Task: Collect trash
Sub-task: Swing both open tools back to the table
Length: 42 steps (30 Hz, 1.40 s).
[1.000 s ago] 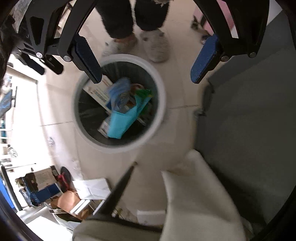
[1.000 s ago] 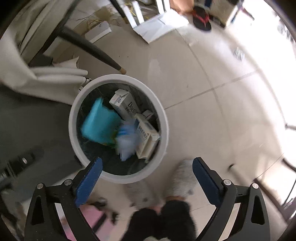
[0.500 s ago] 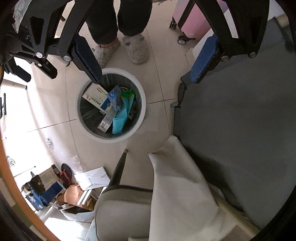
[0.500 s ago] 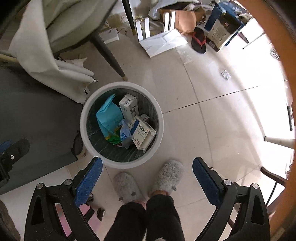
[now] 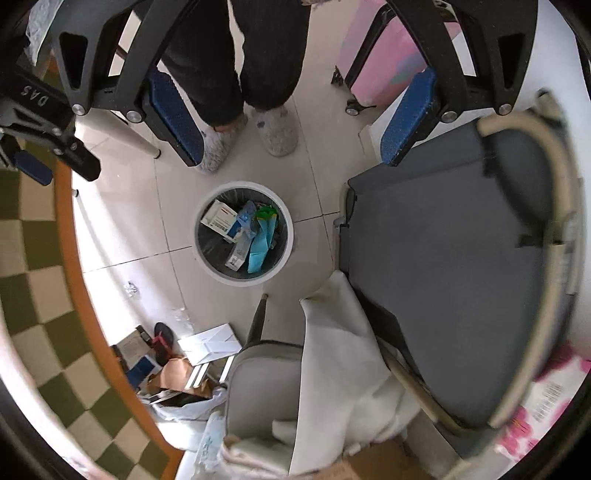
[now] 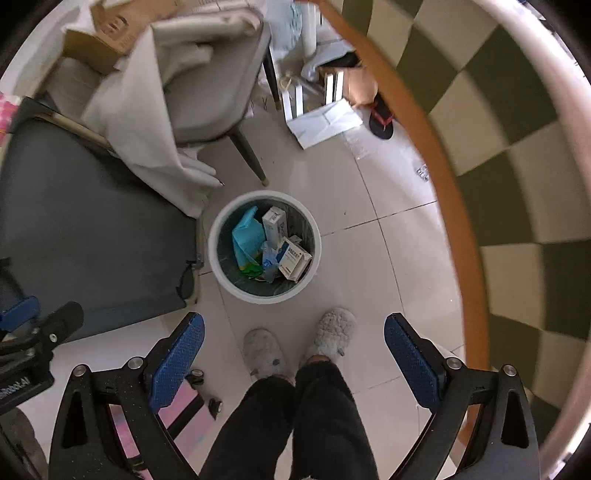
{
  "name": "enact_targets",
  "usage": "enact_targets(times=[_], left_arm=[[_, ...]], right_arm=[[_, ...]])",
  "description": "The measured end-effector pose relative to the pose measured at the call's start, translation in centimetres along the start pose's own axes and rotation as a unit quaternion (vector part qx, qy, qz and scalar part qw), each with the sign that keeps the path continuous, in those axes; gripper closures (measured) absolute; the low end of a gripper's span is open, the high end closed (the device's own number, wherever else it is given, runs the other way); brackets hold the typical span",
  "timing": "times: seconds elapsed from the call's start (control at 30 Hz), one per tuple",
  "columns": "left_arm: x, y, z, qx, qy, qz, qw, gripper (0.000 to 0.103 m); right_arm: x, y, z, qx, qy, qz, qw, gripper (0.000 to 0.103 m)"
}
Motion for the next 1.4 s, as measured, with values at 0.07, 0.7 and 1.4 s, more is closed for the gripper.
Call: enact_targets(times=[0.07,0.7,1.4], left_arm=[[2.2,-0.5,0.6,-0.003,0.0,-0.006,1.0,0.005],[24.5,5.5,-4.7,-0.063,0.035,-0.181,0.9808,0.005],[35.2,11.6,-56.5,-0.305,0.059,-0.287,0.9064,0.0]], right_arm=[[2.8,-0.4,0.9,0.001,0.004,-0.008,1.0,0.004],[24.9,1.0,-3.2,-0.114,0.096,-0.144,0.978,0.004],[41.4,1.1,-58.4,-0.208,-0.213,-0.023,0.954,0.001]])
Point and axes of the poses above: each gripper's, at about its wrist camera, not at the fingertips, and x roughly against the way its jaws point, z to its left, y to its top, the point moved 6 cm from there along -x, roughly the way its jaws point, and after that the axes turned 15 degrees about y, right-handed, at the moved point
